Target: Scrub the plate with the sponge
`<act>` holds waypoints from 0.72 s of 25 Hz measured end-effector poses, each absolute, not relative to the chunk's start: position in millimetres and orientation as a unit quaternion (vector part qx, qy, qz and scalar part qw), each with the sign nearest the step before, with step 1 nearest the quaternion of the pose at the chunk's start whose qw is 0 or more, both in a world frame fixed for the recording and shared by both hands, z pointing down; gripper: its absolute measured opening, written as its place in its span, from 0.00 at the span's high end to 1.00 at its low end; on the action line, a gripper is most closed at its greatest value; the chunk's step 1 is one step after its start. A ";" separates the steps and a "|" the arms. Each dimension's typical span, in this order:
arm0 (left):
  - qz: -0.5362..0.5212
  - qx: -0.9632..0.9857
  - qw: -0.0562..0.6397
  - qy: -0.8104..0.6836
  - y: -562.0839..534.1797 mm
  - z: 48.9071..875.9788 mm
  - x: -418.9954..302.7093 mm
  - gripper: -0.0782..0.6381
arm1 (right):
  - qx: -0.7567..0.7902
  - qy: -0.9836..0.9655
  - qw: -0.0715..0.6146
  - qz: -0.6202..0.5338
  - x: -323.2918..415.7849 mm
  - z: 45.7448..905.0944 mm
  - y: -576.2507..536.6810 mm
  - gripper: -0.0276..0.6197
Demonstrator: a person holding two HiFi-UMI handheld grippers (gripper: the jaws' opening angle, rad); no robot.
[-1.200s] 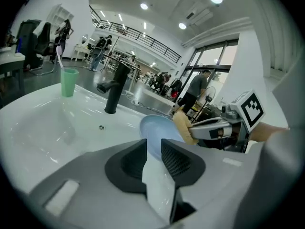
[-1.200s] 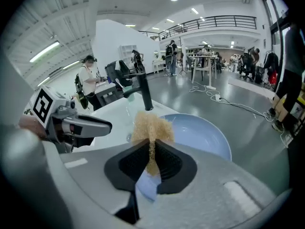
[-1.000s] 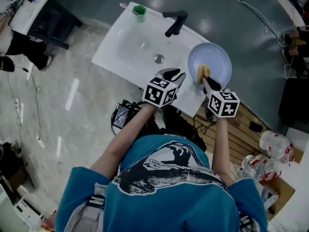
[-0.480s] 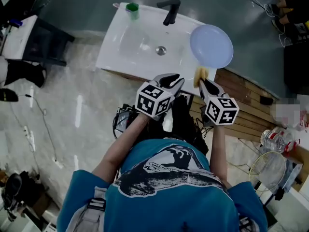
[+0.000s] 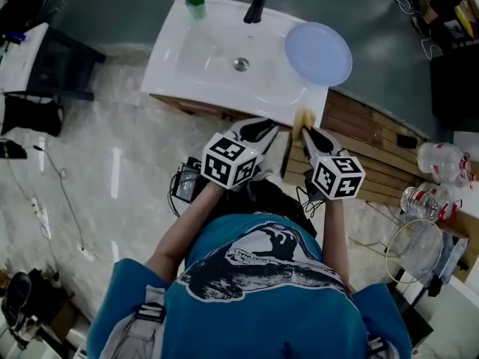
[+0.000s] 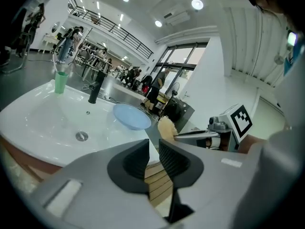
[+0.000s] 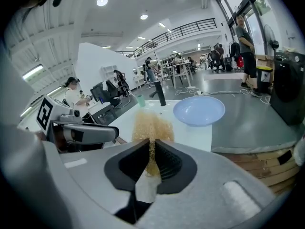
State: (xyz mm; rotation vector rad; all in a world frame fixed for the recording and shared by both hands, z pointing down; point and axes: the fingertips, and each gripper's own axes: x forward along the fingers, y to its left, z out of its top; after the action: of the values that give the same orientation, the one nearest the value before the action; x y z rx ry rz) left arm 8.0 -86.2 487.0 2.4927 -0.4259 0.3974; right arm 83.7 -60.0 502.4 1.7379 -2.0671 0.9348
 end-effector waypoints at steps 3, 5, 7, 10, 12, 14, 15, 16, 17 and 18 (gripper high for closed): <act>0.146 0.932 0.285 -0.168 -71.6 484.7 9.2 0.81 | 0.599 -0.719 0.142 0.321 83.7 502.1 -45.9 0.91; 0.147 0.931 0.283 -0.179 -61.6 485.2 11.4 0.89 | 0.597 -0.721 0.147 0.319 85.7 504.0 -34.0 0.91; 0.148 0.929 0.283 -0.187 -48.8 486.1 15.3 0.89 | 0.591 -0.725 0.154 0.318 87.7 506.3 -19.4 0.91; 0.146 0.928 0.284 -0.191 -29.5 484.2 20.5 0.89 | 0.582 -0.733 0.156 0.317 89.9 506.6 0.2 0.91; 0.147 0.928 0.282 -0.194 -18.9 482.4 24.5 0.89 | 0.578 -0.737 0.152 0.315 92.8 505.4 10.9 0.91; 0.149 0.928 0.278 -0.197 -10.3 481.4 28.6 0.89 | 0.575 -0.742 0.150 0.312 95.9 504.1 19.9 0.91; 0.150 0.928 0.276 -0.199 -6.6 481.1 30.2 0.89 | 0.573 -0.743 0.149 0.311 97.0 503.6 23.8 0.91; 0.150 0.929 0.274 -0.200 -3.2 480.7 31.5 0.89 | 0.573 -0.745 0.148 0.309 97.9 503.2 27.4 0.91; 0.149 0.929 0.273 -0.201 -0.1 480.1 32.4 0.89 | 0.572 -0.746 0.146 0.308 98.8 502.6 30.6 0.91; 0.148 0.929 0.273 -0.202 2.6 479.4 33.4 0.89 | 0.572 -0.747 0.145 0.306 99.8 501.8 33.5 0.91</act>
State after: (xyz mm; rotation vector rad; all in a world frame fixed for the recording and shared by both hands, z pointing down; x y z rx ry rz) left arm 33.4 2.6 479.4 2.5001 -0.5431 0.3975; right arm 99.8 33.5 501.8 1.6481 -2.1524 0.8820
